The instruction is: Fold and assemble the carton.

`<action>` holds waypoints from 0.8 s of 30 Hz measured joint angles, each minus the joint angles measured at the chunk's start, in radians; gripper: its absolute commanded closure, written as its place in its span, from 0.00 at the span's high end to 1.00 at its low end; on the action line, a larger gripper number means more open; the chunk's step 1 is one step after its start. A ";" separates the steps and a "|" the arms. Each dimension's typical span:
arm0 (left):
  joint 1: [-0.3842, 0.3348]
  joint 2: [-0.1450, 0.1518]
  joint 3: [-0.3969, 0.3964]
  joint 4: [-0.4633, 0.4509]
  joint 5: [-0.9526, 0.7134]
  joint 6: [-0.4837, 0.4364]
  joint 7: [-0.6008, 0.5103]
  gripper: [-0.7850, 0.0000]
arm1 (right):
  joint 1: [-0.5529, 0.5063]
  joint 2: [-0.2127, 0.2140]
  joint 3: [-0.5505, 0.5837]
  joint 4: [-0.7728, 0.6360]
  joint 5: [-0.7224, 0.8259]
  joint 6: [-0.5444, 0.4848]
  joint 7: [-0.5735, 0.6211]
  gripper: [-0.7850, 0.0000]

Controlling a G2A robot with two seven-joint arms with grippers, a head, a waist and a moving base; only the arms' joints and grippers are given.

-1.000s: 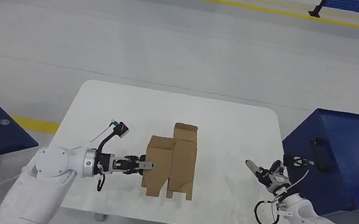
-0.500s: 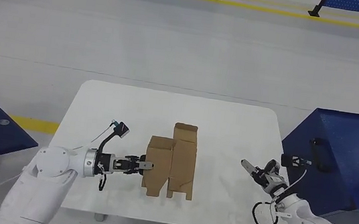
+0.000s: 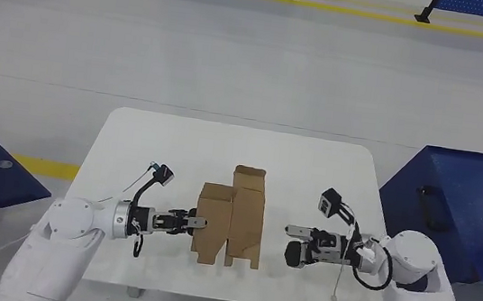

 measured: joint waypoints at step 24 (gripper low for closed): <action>-0.043 0.023 -0.009 0.091 -0.223 0.049 -0.110 1.00 | 0.154 -0.043 -0.281 0.098 0.095 -0.247 -0.274 0.00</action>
